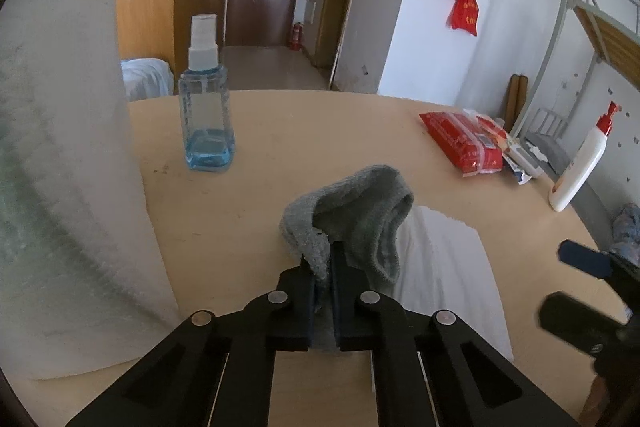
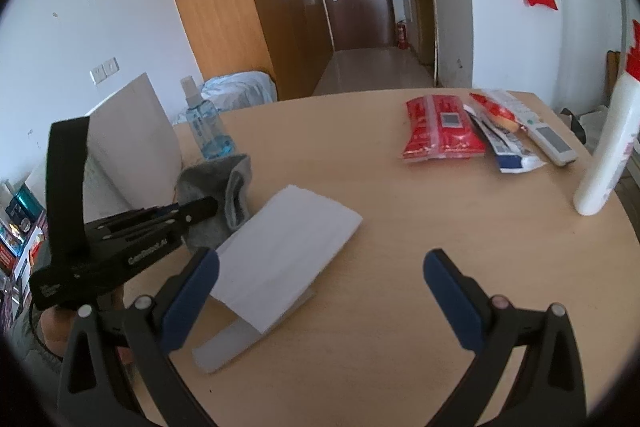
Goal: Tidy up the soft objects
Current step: 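Grasp the grey sock with the left tool while the right tool grasps the white cloth, then lift the sock with the left tool over the foam box while the right tool lifts the cloth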
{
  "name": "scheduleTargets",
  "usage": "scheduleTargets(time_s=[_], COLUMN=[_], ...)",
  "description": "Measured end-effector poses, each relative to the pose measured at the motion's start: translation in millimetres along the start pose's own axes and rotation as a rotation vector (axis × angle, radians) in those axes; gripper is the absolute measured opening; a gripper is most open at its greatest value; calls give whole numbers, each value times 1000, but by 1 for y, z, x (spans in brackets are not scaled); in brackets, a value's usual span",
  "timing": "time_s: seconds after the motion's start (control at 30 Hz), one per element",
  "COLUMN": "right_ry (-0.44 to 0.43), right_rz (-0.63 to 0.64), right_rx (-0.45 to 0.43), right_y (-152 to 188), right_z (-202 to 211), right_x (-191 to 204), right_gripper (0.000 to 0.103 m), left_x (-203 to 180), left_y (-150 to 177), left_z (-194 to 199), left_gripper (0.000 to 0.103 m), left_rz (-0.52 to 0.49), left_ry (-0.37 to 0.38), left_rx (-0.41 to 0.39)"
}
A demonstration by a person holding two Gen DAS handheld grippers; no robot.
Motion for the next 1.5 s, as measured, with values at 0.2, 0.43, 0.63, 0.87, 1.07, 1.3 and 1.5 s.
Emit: scheduleTargets(time_s=[0.2, 0.43, 0.63, 0.87, 1.07, 1.3, 1.5], right_ry=[-15, -28, -27, -43, -78, -90, -94], right_rz=[7, 42, 42, 2, -36, -79, -107], right_rx=[43, 72, 109, 152, 159, 65, 20], right_y=[0, -2, 2, 6, 6, -9, -19], right_z=[-19, -33, -49, -58, -57, -34, -20], right_x=[11, 26, 28, 23, 21, 17, 14], right_gripper=[103, 103, 103, 63, 30, 15, 15], left_x=[-2, -5, -1, 4, 0, -2, -4], left_y=[-5, -11, -13, -14, -16, -17, -23], left_z=[14, 29, 35, 37, 41, 49, 61], left_gripper=[6, 6, 7, 7, 6, 6, 6], left_rz=[-14, -53, -62, -50, -61, -62, -53], left_ry=[2, 0, -16, -25, -21, -14, 10], left_rx=[-53, -107, -129, -132, -152, -176, -211])
Point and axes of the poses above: each gripper's, at about its wrist camera, not at the fingertips, and z roughly against the way its jaws point, x to its left, y to its underside, the point moved 2 cm from there along -z, roughly the way its jaws point, and after that the axes turned 13 degrees about -x, right-handed, at the moved point
